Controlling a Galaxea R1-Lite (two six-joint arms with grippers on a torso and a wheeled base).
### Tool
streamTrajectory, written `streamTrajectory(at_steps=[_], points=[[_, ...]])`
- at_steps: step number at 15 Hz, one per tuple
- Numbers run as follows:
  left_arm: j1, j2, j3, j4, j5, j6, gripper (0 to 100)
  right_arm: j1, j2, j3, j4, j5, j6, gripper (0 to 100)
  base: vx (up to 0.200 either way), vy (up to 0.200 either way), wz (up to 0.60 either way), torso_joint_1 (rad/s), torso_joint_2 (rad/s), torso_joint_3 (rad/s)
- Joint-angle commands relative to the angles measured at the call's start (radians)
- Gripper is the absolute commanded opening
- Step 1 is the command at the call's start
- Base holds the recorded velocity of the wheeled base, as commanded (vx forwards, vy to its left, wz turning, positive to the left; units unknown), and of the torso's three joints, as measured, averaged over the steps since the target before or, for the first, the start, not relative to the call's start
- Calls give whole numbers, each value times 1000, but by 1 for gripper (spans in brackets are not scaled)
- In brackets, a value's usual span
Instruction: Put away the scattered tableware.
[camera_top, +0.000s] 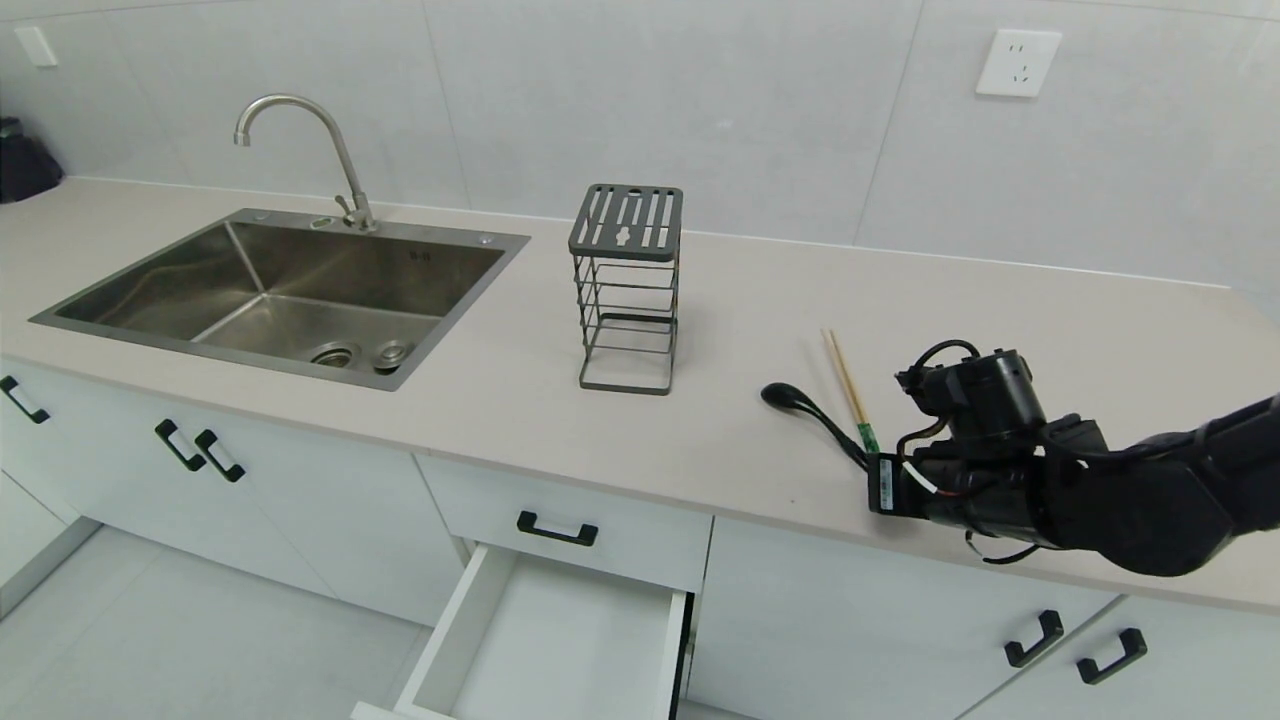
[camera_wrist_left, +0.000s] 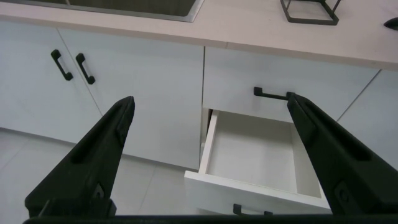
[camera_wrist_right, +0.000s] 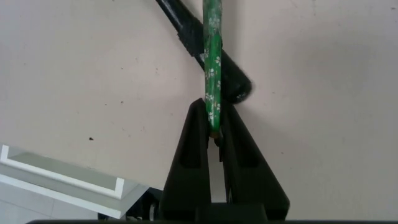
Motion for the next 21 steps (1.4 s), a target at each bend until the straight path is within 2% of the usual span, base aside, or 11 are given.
streamTrajectory(at_steps=[1, 6, 12, 17, 21], points=[[0, 2, 0, 0, 0, 0, 100, 25, -93, 15, -11, 2, -1, 0, 0, 0, 0, 0, 0, 0], [0, 2, 0, 0, 0, 0, 100, 115, -267, 90, -9, -12, -2, 0, 0, 0, 0, 0, 0, 0], [1, 2, 0, 0, 0, 0, 100, 150, -412, 199, -9, -11, -22, 0, 0, 0, 0, 0, 0, 0], [0, 2, 0, 0, 0, 0, 100, 189, -428, 224, -14, -11, -25, 0, 0, 0, 0, 0, 0, 0], [0, 2, 0, 0, 0, 0, 100, 204, -432, 222, -15, -5, -111, 0, 0, 0, 0, 0, 0, 0]])
